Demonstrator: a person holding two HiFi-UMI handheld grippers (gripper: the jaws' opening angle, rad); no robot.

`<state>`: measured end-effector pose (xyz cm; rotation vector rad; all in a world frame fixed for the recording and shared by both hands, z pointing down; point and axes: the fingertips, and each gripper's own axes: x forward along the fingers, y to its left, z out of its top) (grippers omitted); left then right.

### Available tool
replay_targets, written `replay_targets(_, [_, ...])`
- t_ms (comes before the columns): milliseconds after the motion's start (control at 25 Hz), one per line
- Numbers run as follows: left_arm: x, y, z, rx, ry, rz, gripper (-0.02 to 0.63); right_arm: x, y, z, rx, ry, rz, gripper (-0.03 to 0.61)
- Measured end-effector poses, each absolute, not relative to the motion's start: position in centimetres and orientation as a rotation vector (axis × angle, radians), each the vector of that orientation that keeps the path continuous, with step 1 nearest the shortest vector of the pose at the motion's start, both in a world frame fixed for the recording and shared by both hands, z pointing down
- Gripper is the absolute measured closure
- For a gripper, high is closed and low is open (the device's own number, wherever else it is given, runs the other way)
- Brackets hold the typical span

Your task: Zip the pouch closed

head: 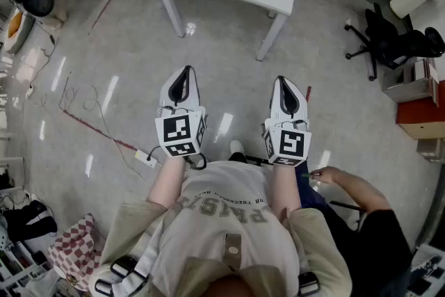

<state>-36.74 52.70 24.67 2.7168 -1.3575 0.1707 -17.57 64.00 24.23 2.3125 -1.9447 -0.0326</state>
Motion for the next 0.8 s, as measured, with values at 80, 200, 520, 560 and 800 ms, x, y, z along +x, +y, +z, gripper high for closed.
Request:
replay_targets(80, [-36.8,52.6,24.7,2.716,-1.358,0.172,0.607,-17.6,63.9,24.3,2.313,-1.943,-0.033,0.58])
replay_targets(200, [-36.9,52.4,24.9,2.717,-1.357,0.175,0.607,-17.7,63.8,24.3,2.314,-1.939,-0.033,0.58])
replay_targets(520, [-36.8,51.8,25.2,2.718,-1.354,0.191,0.607,-17.8,63.2,24.8,2.299,-1.93,-0.032,0.58])
replay_targets(560, [-36.7,51.8,25.3,2.719,-1.353,0.193,0.607,-17.8,63.2,24.8,2.297,-1.93,-0.032,0.58])
replay_targets(800, [-35.9,51.3,25.6,2.709,-1.34,0.205,0.606,-16.8,62.8,25.0,2.311,-1.957,0.023,0.58])
